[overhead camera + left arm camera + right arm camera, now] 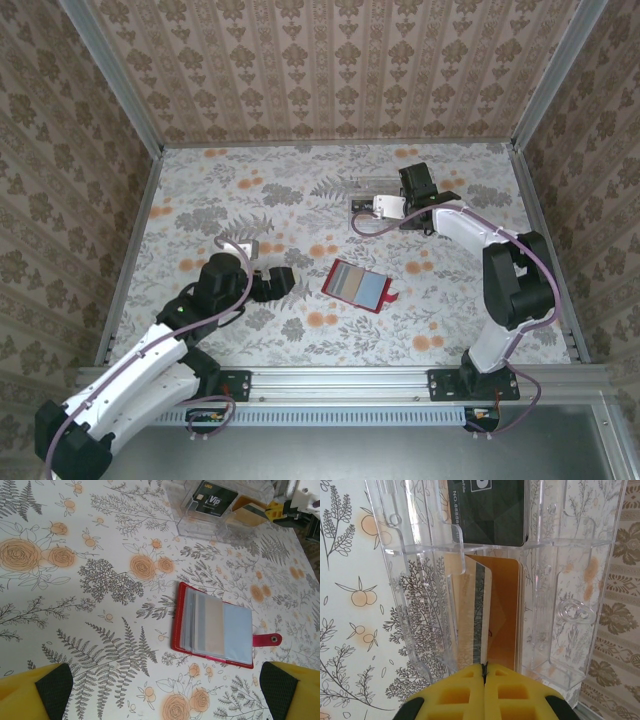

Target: Take the credit cards out of the card holder

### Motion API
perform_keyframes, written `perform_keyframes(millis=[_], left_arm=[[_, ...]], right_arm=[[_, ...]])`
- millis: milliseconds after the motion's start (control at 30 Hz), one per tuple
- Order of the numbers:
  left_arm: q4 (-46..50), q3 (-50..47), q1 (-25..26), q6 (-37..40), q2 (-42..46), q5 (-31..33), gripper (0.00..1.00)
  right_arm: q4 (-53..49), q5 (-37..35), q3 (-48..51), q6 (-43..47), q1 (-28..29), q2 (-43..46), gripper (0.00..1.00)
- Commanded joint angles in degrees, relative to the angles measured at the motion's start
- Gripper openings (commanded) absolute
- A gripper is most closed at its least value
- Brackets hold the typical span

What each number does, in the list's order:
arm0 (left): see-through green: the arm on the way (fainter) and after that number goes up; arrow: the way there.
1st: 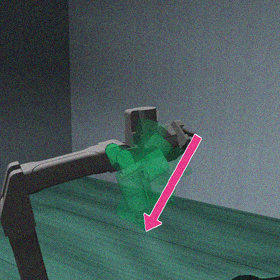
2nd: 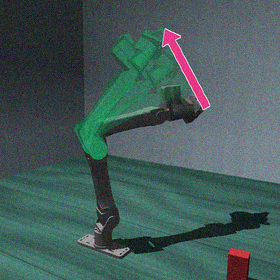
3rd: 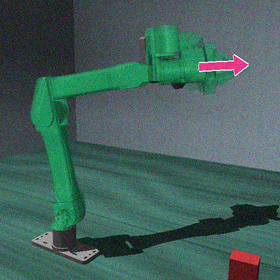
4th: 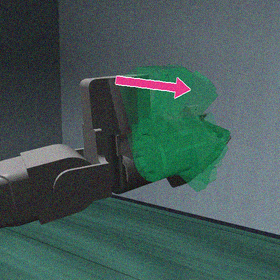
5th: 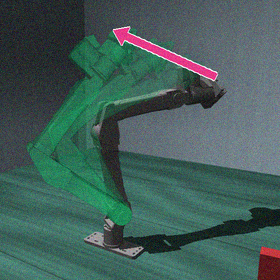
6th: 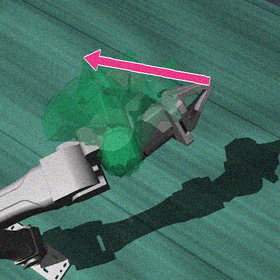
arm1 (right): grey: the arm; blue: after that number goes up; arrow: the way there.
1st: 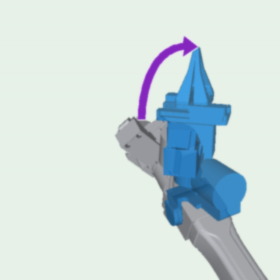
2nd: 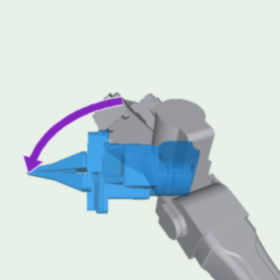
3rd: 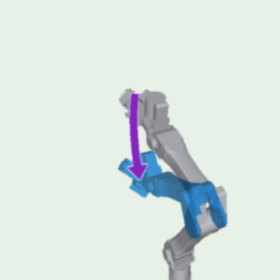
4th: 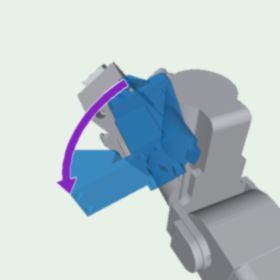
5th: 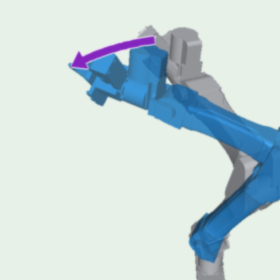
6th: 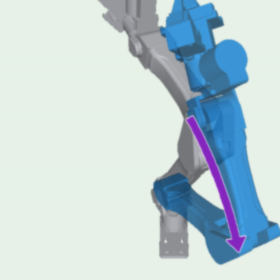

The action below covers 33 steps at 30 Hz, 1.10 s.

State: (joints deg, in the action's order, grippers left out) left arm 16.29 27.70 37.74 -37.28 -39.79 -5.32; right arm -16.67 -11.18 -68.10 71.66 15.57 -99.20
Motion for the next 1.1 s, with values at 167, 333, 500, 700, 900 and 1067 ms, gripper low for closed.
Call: perform_keyframes(millis=[167, 333, 500, 700, 900, 1067], left_arm=[[-1.57, -0.81, -1.11, -0.16, -0.59, -1.63, 1.0], [-2.29, -1.12, -1.25, -0.38, -1.25, -2.27, 1.0], [-1.9, -1.06, -1.3, -0.35, -1.16, -2.24, 1.0], [-2.14, -1.23, -1.45, -0.35, -1.33, -2.15, 1.0], [-1.93, -1.16, -1.58, -0.37, -1.42, -2.17, 1.0], [-1.79, -1.11, -1.71, -0.34, -1.52, -1.97, 1.0]], right_arm=[[-3.17, 0.57, -3.15, -0.74, 0.0, 1.05, 0.0], [-2.6, 0.16, -1.72, 0.48, -0.16, 2.08, 0.0], [-1.92, -0.43, -1.54, 1.23, -0.2, 0.53, 0.0], [-3.13, -0.15, -3.01, 0.67, -0.45, -0.57, 0.0], [-2.2, -0.24, -3.63, -0.27, -0.48, -2.94, 0.12], [-0.63, -1.42, -5.54, -1.26, -0.5, -5.45, 0.26]])
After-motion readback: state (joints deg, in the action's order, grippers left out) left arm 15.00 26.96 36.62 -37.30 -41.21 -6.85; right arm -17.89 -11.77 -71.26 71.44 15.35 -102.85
